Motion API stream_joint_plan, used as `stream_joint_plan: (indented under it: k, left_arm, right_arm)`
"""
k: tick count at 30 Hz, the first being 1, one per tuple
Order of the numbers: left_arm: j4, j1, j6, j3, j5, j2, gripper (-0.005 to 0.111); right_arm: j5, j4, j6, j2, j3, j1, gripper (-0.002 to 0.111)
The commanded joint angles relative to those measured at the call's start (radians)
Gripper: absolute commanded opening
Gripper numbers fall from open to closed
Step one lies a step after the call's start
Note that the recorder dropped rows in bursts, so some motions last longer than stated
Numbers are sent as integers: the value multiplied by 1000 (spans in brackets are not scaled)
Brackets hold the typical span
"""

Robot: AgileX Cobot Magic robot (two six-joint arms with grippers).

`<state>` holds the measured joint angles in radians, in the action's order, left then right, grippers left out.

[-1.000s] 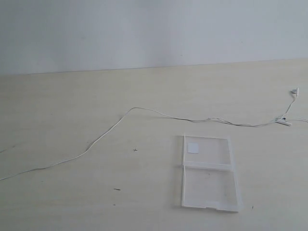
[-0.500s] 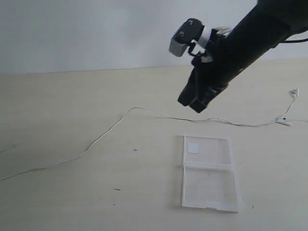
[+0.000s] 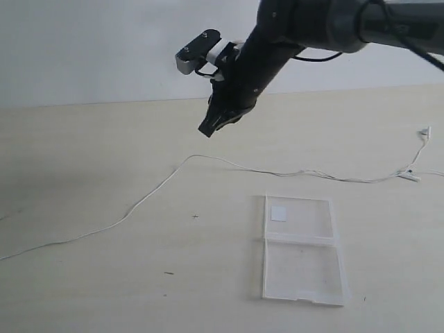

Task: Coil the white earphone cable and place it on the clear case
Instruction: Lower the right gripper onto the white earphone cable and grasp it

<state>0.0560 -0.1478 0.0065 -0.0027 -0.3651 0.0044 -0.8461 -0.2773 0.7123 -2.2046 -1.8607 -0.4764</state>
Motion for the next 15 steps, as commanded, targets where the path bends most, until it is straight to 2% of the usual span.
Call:
stream_joint_plan:
  k: [1, 5, 8, 15]
  left_arm:
    - [10, -4, 1, 3, 11, -4, 0]
    - [10, -4, 1, 3, 11, -4, 0]
    - [10, -4, 1, 3, 11, -4, 0]
    - [10, -4, 1, 3, 11, -4, 0]
  right_arm:
    - [-266, 140, -29, -118, -253, -1, 0]
    - [-228, 140, -9, -171, -299, -1, 0]
    - [-220, 156, 1, -206, -299, -1, 8]
    - [-220, 119, -8, -275, -299, -1, 49]
